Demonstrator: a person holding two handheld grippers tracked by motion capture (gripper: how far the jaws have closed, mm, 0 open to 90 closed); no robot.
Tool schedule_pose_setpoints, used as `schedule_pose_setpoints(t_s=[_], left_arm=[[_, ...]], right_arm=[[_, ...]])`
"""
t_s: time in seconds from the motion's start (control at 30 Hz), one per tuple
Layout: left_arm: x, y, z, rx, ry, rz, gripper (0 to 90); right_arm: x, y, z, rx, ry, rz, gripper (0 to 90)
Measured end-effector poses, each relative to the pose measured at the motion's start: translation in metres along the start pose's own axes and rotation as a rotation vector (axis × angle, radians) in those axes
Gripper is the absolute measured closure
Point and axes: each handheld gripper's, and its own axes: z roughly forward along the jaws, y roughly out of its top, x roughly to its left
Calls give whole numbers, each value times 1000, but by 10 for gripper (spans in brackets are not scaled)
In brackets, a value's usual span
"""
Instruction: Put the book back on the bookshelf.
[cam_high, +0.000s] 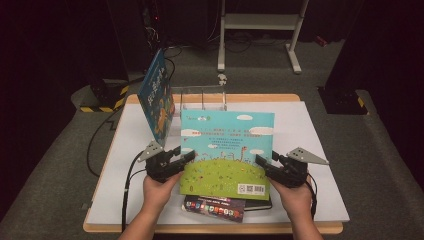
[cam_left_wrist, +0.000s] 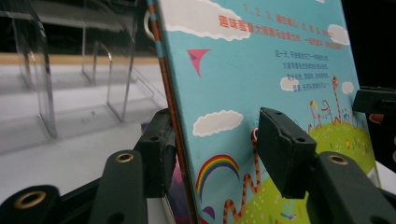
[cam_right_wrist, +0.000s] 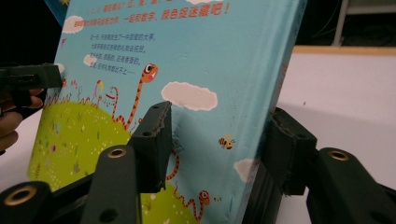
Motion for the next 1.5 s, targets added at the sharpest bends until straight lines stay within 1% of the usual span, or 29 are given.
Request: schedule_pose_setpoints(t_s=[0.17,0.2,0.23,0.27,0.33,0.37,0.4,0.5,0.6,0.7,0.83,0.87,0.9,0.97,1.0,1.07,1.13,1.2,1.27,1.3,1.33,1.4,1.47,1.5], left_arm=[[-3,12,-4,-45,21,36,519],[-3,12,-4,-45,21,36,523],[-4,16,-4,-64,28,45,527],[-4,17,-4,-68,32,49,529],[-6,22,-3,-76,43,75,529],[-7,26,-1,-80,51,98,529],[-8,28,-1,-88,53,109,527],[-7,39,4,-106,52,118,528],[-5,44,10,-129,50,143,527],[1,42,17,-120,47,143,525],[4,29,18,-106,48,130,523],[3,25,17,-117,47,140,523],[1,22,14,-135,42,158,522],[-3,16,7,-163,33,190,520],[-4,14,4,-169,29,198,514],[-7,10,-1,-182,22,207,497],[-10,7,-5,-188,20,220,489],[-11,6,-8,-192,17,220,487],[-12,6,-13,-206,19,216,487],[-11,7,-14,-210,20,215,485],[-10,7,-15,-211,20,213,478],[-9,7,-16,-207,23,209,474],[-8,7,-17,-204,23,204,475],[-7,6,-17,-206,23,199,475]], right_arm=[[6,12,-2,-35,-27,-41,507],[7,14,-3,-38,-30,-46,513],[9,16,-4,-50,-37,-59,524],[9,18,-4,-56,-40,-64,530],[11,22,-5,-68,-54,-73,537],[12,24,-5,-70,-61,-74,537],[12,27,-5,-76,-74,-86,535],[10,35,-5,-98,-81,-92,534],[8,42,-4,-123,-95,-110,531],[5,43,0,-133,-107,-126,531],[3,33,5,-117,-115,-129,527],[3,30,6,-112,-116,-133,523],[4,27,5,-118,-117,-138,518],[7,23,1,-130,-107,-151,503],[10,20,-2,-129,-100,-154,494],[13,16,-7,-138,-69,-160,459],[15,13,-11,-137,-32,-146,391],[16,11,-13,-133,1,-135,335],[16,10,-14,-122,35,-119,296],[15,10,-14,-115,62,-107,276],[15,11,-15,-113,70,-102,277],[14,14,-16,-120,89,-105,273],[14,20,-16,-117,116,-116,225],[15,23,-15,-111,140,-119,234]])
